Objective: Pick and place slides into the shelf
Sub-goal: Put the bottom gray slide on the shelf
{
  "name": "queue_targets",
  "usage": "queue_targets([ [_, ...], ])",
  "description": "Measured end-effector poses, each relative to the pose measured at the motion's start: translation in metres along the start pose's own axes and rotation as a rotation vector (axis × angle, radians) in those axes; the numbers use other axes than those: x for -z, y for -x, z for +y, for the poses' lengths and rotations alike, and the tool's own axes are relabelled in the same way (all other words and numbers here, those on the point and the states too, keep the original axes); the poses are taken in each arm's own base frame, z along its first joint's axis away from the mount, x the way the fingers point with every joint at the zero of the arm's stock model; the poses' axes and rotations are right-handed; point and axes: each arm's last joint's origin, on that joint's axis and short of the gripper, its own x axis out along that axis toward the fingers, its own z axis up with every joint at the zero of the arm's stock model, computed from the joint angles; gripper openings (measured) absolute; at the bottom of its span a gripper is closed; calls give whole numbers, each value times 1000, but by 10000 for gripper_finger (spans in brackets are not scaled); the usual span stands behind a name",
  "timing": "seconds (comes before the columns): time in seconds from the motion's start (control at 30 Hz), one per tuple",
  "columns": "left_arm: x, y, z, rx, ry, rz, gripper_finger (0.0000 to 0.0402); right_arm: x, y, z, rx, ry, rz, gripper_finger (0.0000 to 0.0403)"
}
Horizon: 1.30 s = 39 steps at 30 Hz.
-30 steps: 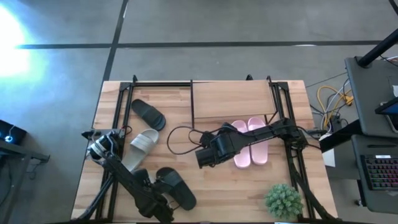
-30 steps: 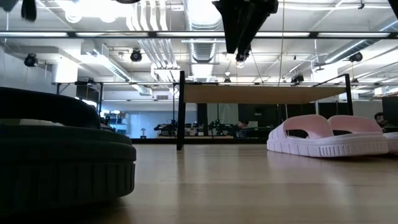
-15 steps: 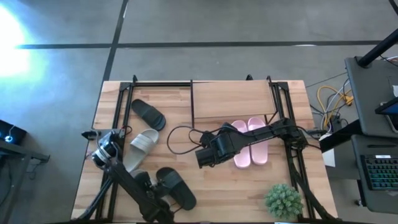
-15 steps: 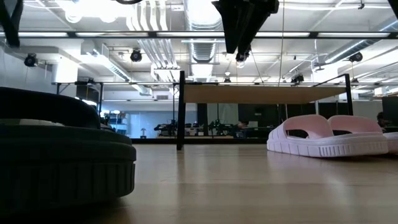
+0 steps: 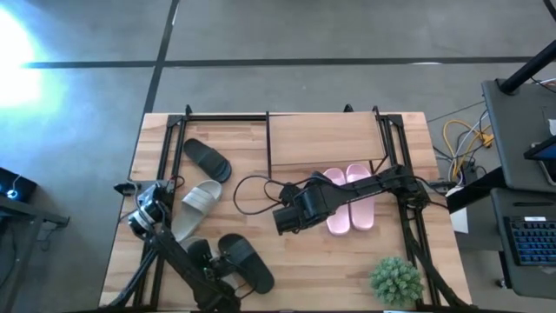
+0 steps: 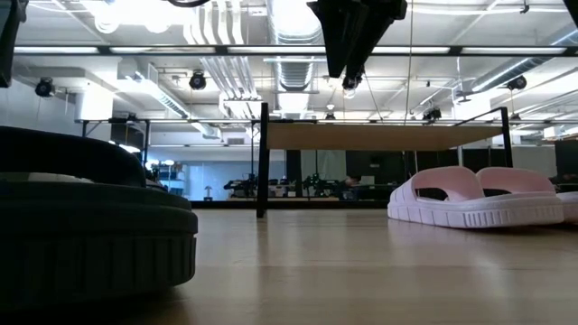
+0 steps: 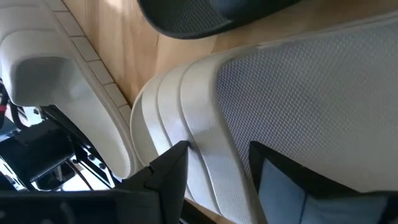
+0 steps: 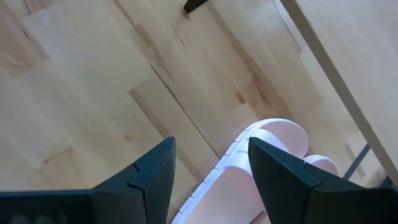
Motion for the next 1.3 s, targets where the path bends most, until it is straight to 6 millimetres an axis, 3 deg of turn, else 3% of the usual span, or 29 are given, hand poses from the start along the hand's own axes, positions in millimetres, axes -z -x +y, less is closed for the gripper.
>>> queue_targets([
  [0.23,5,-12,0,-36,-3,17,84,0,0,0,-1,0,0,194],
  [0.43,6,-11,3,-35,-5,16,68,0,0,0,0,9,-1,194],
  [0.57,8,-4,9,-18,-3,11,64,0,0,0,1,28,-2,194],
  [0.73,13,13,24,42,-3,-11,15,0,0,0,7,43,-8,194],
  [0.83,15,22,33,79,1,-25,6,-1,1,-1,14,45,-19,190],
  [0.93,17,31,42,110,6,-53,2,3,10,-3,13,73,-53,184],
  [1.1,17,41,49,125,8,-140,1,15,43,-14,-45,101,-121,171],
  [1.3,6,59,59,146,-33,-261,1,27,85,-55,-158,-27,-170,157],
])
